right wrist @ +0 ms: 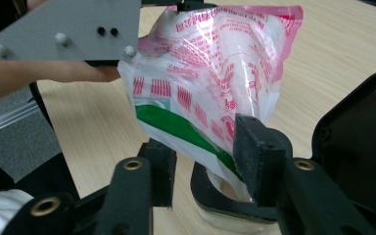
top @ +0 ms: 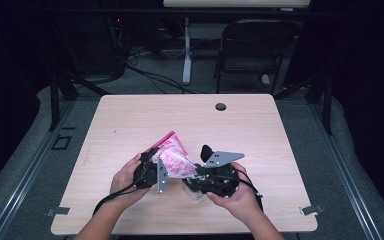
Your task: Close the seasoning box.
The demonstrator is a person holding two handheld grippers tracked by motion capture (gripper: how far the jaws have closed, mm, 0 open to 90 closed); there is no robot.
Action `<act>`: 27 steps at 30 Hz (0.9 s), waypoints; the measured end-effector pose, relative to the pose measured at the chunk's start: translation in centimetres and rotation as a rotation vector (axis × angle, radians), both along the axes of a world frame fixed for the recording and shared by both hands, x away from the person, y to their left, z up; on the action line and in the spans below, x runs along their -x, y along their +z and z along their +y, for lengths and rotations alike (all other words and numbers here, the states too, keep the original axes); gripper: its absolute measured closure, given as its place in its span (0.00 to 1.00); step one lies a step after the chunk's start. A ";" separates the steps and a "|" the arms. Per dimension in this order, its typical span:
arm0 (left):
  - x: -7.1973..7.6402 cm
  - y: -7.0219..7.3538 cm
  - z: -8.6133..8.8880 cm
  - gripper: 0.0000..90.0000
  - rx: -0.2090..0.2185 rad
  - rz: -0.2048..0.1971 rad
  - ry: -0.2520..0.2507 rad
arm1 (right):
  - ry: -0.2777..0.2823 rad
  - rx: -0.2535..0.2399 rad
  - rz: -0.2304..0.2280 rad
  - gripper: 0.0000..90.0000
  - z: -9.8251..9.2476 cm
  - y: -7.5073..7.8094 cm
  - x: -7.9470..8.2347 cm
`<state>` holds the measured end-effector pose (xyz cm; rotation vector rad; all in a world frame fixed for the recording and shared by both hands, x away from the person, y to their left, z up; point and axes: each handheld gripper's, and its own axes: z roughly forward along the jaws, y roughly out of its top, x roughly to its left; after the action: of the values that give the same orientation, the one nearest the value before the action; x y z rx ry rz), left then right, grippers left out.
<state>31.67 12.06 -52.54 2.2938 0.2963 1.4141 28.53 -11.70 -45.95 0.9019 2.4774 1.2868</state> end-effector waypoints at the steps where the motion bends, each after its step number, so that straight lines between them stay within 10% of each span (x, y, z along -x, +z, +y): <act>1: 0.0 0.0 -0.1 0.71 0.001 -0.005 -0.002 | -0.003 0.004 0.008 0.77 0.0 -0.1 -0.1; 8: 0.2 0.1 -0.2 0.71 -0.003 -0.022 0.000 | 0.010 0.008 0.037 0.98 0.0 -0.6 -0.3; 27: 0.3 0.4 -0.4 0.71 -0.001 -0.039 0.008 | -0.037 -0.015 0.054 1.00 -0.6 -1.3 -0.9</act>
<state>31.39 11.67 -52.15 2.2652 0.2927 1.4619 29.44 -12.26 -47.23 0.9937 2.4826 1.2869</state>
